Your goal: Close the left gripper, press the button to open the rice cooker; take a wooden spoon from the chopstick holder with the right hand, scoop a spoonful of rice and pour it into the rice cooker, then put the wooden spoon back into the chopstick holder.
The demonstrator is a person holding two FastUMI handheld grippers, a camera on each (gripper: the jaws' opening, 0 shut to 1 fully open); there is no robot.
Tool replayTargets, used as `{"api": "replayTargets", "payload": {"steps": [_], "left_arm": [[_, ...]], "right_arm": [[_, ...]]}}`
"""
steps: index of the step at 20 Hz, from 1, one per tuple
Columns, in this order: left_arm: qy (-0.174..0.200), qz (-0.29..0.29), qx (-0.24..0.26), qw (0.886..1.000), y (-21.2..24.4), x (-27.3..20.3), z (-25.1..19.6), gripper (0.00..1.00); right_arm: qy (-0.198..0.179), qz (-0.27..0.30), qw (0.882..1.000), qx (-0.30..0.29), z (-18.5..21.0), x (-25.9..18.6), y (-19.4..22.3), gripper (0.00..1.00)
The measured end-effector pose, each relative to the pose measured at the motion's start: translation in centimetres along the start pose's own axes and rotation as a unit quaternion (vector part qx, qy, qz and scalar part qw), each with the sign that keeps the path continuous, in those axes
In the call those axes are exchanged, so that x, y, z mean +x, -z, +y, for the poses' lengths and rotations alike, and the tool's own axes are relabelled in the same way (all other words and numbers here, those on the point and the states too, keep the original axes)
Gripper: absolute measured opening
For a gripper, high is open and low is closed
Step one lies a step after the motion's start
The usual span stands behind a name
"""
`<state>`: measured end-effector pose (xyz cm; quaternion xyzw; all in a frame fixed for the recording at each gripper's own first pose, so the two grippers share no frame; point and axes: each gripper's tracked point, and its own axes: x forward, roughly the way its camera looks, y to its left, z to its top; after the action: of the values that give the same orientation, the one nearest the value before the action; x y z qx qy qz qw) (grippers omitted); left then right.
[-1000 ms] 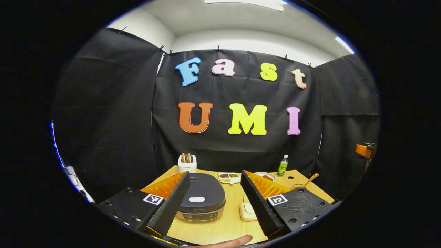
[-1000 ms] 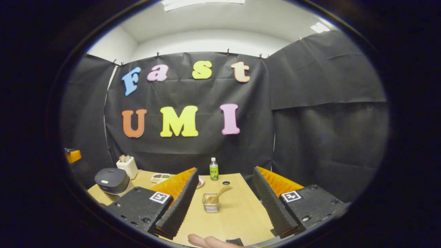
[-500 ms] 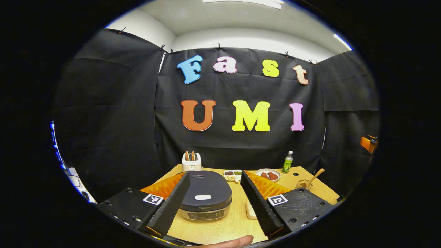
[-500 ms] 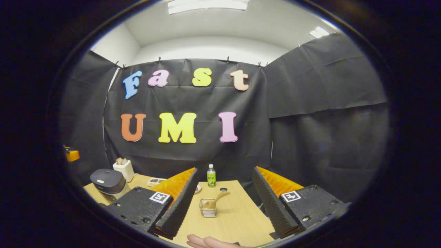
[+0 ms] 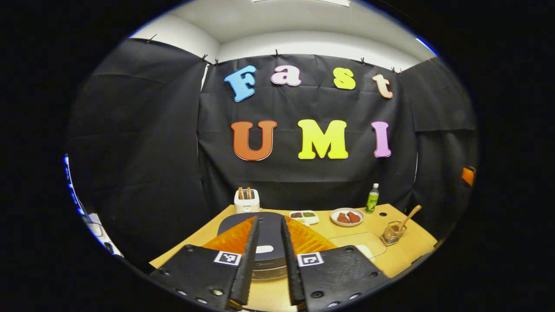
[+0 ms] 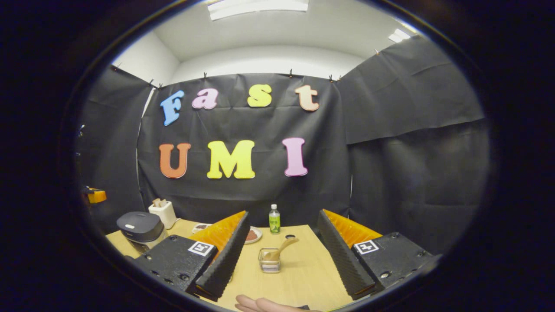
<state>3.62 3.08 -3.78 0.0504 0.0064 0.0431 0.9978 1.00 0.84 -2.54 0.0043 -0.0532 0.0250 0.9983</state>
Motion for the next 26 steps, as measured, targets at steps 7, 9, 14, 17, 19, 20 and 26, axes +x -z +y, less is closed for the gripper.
{"api": "replayTargets", "payload": {"steps": [7,9,14,17,19,20,26], "left_arm": [[-0.013,0.043,-0.024,0.999,2.6,2.7,-0.2,0.0],[-0.033,0.071,-0.025,0.997,4.4,3.6,0.4,0.0],[-0.029,0.119,-0.038,0.992,7.8,6.4,0.1,0.0],[-0.033,0.145,-0.047,0.988,9.8,7.8,0.3,0.0],[-0.034,0.156,-0.049,0.986,10.8,8.3,0.3,0.0],[-0.037,0.162,-0.049,0.985,11.4,8.7,0.5,0.0],[-0.045,0.187,-0.042,0.98,14.1,9.7,0.8,0.0]], "right_arm": [[0.0,0.002,1.0,-0.003,-0.7,0.5,1.9,0.92],[-0.001,0.007,1.0,-0.004,-1.0,0.7,2.6,1.0],[-0.01,0.015,1.0,0.009,-1.6,1.5,4.2,1.0],[-0.012,0.031,0.999,0.014,-2.2,2.1,5.7,1.0],[-0.007,0.034,0.999,0.011,-2.9,2.4,6.3,0.92],[-0.006,0.036,0.999,0.01,-3.0,2.5,6.6,1.0],[-0.012,0.054,0.998,0.016,-3.3,2.7,8.9,0.92]]}}
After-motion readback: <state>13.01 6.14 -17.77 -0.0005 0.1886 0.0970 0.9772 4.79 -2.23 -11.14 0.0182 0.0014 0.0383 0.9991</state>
